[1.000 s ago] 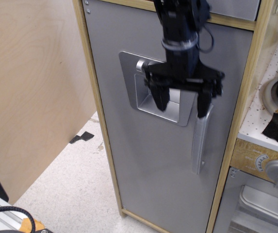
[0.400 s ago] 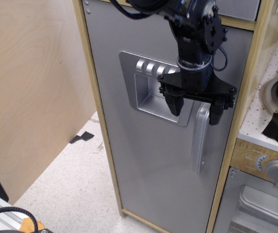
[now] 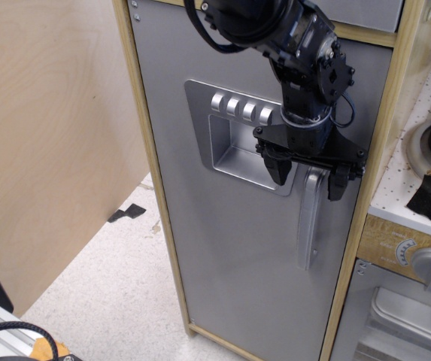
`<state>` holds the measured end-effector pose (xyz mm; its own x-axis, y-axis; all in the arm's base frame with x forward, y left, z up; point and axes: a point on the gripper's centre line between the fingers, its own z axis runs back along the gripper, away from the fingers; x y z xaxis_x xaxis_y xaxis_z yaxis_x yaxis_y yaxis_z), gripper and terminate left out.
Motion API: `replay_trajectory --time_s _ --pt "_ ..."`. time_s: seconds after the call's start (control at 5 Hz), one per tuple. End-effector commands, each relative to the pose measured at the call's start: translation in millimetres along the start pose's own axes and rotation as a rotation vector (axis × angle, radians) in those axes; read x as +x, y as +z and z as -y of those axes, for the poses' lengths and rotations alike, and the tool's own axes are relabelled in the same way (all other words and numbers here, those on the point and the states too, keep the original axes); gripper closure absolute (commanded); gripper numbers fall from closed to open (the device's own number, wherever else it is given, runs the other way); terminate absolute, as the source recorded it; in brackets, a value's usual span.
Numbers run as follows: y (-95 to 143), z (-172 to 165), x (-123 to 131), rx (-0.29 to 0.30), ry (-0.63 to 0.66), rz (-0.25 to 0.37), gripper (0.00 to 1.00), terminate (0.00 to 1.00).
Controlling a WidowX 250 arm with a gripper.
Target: Open fridge
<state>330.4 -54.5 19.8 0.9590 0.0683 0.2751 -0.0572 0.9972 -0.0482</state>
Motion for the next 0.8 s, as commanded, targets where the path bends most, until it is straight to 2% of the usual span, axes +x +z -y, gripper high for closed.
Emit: replay_trajectory --time_s 0.0,0.2,0.6 --pt "-3.8 0.0 19.4 -0.016 -0.031 0.096 0.0 0.0" --pt "-3.0 1.2 16.1 -0.007 -0.029 0.092 1.0 0.0" --pt "9.7 5.2 -9.6 0.006 0.028 0.045 1.0 0.0"
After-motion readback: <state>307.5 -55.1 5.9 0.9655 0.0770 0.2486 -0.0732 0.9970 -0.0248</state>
